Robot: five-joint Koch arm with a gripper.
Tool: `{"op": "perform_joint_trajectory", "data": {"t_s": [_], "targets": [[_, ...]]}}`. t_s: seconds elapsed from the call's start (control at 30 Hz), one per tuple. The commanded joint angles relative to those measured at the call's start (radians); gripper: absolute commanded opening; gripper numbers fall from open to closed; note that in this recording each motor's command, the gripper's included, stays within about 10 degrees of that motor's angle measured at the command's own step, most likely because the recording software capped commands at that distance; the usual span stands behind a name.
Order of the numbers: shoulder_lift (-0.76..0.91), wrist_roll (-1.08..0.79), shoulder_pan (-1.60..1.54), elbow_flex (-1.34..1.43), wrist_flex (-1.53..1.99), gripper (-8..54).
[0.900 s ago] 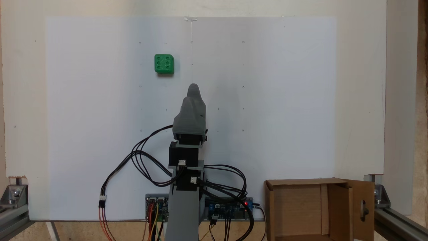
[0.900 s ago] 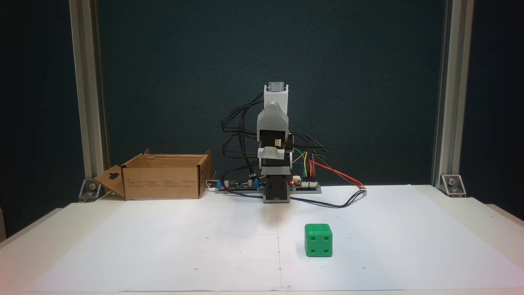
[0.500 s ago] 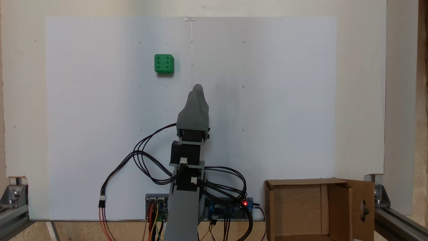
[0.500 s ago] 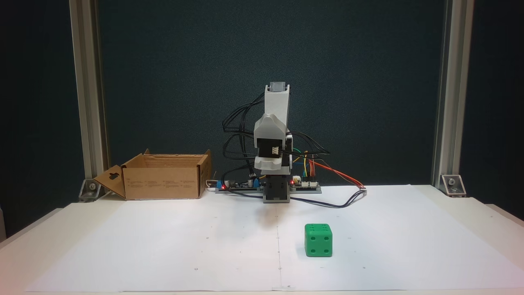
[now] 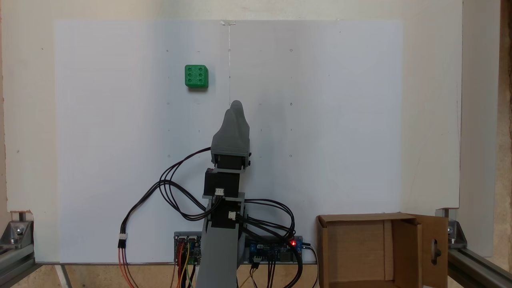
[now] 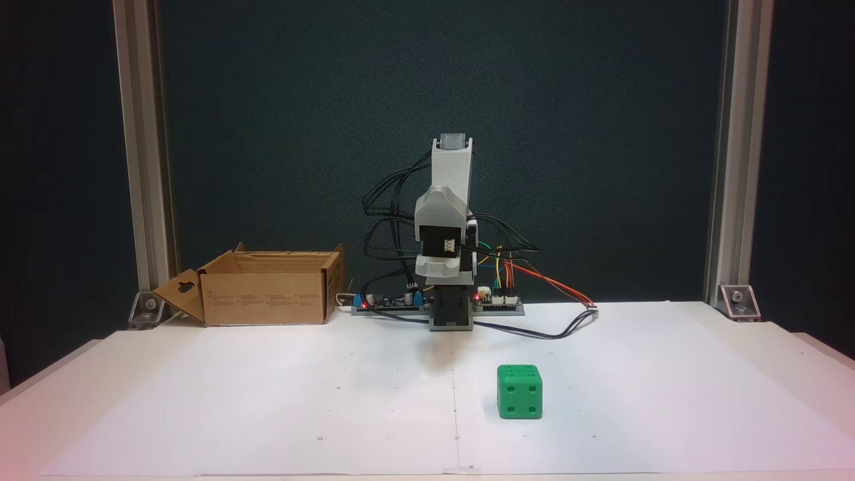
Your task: Grasp a green dice and put it in the bin.
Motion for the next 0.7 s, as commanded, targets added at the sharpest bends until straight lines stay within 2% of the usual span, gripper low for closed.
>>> {"op": "perform_joint_trajectory", "data": {"t_s": [0.0, 0.67], "targets": [[0.101, 0.015, -0.003, 0.049, -0.023, 45.2], [0.101, 0.009, -0.032, 0.028, -0.009, 42.1]]}}
